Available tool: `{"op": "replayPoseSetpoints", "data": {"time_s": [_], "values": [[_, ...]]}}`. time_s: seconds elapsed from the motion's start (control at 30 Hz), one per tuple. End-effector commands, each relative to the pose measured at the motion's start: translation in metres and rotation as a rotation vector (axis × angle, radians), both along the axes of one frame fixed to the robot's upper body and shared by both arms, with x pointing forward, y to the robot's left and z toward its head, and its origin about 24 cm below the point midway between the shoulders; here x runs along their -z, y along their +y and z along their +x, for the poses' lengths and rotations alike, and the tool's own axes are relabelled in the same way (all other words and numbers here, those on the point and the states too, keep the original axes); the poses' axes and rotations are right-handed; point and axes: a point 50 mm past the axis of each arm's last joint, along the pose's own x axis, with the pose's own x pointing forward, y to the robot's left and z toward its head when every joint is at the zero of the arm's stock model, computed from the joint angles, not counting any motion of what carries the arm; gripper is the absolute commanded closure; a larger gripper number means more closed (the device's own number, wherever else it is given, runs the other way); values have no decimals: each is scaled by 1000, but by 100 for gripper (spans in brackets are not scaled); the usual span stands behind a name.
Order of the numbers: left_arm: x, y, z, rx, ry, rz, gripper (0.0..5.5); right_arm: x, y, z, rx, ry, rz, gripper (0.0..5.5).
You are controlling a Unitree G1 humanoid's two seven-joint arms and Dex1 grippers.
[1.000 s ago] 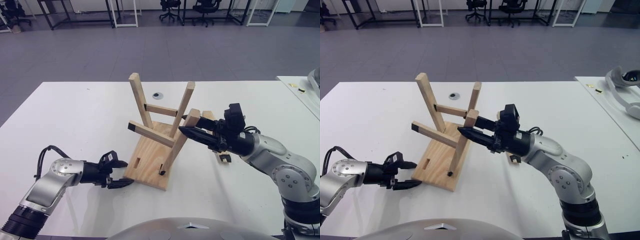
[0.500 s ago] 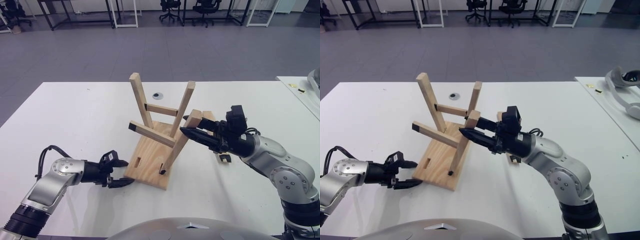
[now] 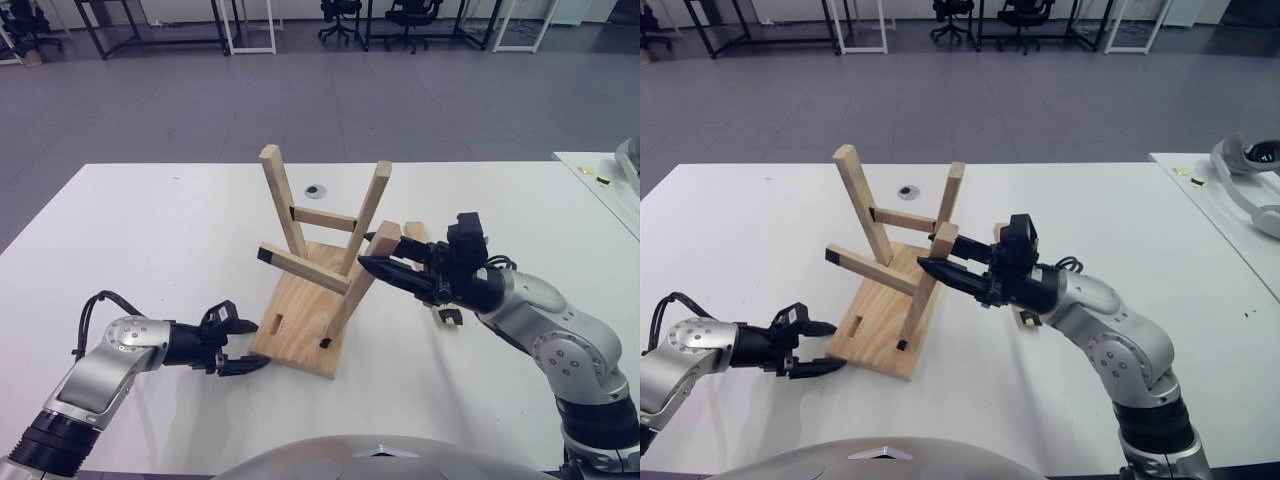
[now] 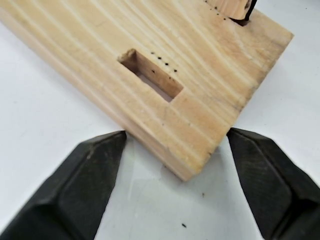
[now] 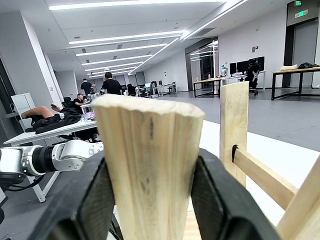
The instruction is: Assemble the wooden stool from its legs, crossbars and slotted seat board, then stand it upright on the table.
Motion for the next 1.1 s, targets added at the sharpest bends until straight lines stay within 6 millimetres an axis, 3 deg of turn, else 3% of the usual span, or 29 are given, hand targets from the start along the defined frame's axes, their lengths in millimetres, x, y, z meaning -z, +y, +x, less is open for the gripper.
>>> {"op": "replayPoseSetpoints", "data": {"time_s": [0.03, 0.13, 0.27, 0.47, 0.7, 0.87, 1.1], "values": [[6, 2, -3, -6, 33, 25, 179, 11, 1, -3, -9, -81, -192, 346], [7, 0, -4, -13, 30, 18, 179, 14, 6, -10, -78, -149, -279, 346], [11, -4, -6, -25, 29, 8, 179, 16, 7, -10, -104, -142, -272, 347], [18, -10, -6, -39, 16, -12, 179, 17, -4, 14, -159, 33, -181, 347], [24, -15, -11, -69, 12, -28, 179, 40, 0, 10, -214, 55, -389, 347], [26, -16, -12, -86, 10, -34, 179, 44, 13, 9, -235, 47, -470, 347], [28, -20, -15, -109, 9, -48, 179, 75, 7, 4, -209, 313, -466, 347]]}}
